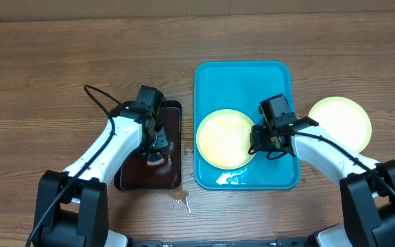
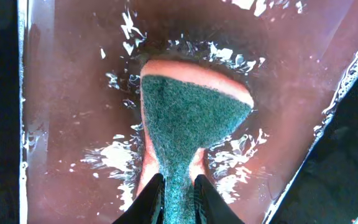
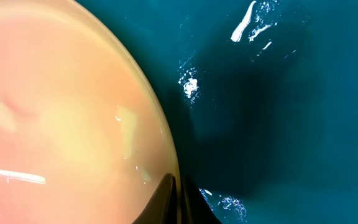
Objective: Clean dirty plates on tray and stack at the side
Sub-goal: 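Return the sponge to the black tray with the left gripper, then lift the yellow plate with the right gripper and tilt it over the black tray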
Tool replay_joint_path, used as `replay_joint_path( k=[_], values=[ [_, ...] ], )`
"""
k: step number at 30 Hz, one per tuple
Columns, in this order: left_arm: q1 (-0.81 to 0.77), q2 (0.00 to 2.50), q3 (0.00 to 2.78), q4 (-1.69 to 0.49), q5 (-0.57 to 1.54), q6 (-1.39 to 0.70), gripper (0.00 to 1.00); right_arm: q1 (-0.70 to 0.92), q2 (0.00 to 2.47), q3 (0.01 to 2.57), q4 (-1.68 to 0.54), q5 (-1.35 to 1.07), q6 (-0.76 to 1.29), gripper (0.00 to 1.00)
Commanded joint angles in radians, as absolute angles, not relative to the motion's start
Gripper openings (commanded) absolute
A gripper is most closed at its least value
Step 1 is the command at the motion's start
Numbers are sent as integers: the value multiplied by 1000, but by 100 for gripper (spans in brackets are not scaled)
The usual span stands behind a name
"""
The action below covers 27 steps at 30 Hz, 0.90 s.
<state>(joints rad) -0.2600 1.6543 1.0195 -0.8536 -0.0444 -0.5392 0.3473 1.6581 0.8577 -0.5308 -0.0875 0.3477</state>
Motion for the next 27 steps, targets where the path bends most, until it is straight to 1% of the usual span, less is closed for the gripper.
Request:
replay_joint_path(
  k=[1, 3, 8, 10, 11, 12, 13, 14, 16, 19, 24, 27],
  values=[
    [-259, 1648, 1053, -881, -32, -516, 25, 343, 1657, 871, -569, -46, 339, 4],
    [-253, 1647, 1096, -931, -32, -516, 38, 343, 1643, 904, -618, -47, 332, 4],
    [-200, 1630, 1287, -1113, -35, -493, 42, 353, 1575, 1041, -768, -39, 271, 4],
    [-167, 1616, 1382, -1183, -35, -493, 48, 364, 1552, 1114, -829, -36, 253, 4],
    [-148, 1608, 1430, -1215, -34, -493, 55, 372, 1546, 1151, -859, -28, 253, 4],
    [-126, 1601, 1485, -1247, -33, -493, 67, 385, 1542, 1195, -891, -13, 253, 4],
    [-107, 1596, 1530, -1271, -33, -493, 86, 398, 1542, 1230, -915, 2, 253, 4],
    [-78, 1591, 1599, -1304, -34, -492, 100, 419, 1543, 1277, -941, 24, 253, 4],
    [-48, 1588, 1670, -1334, -34, -492, 100, 448, 1543, 1320, -955, 52, 251, 4],
    [4, 1588, 1773, -1359, -33, -460, 100, 546, 1543, 1376, -943, 109, 223, 4],
    [38, 1590, 1789, -1362, -36, -452, 100, 726, 1551, 1378, -868, 219, 224, 4],
    [40, 1592, 1789, -1380, -36, -401, 100, 828, 1567, 1376, -825, 304, 224, 4]
  ],
)
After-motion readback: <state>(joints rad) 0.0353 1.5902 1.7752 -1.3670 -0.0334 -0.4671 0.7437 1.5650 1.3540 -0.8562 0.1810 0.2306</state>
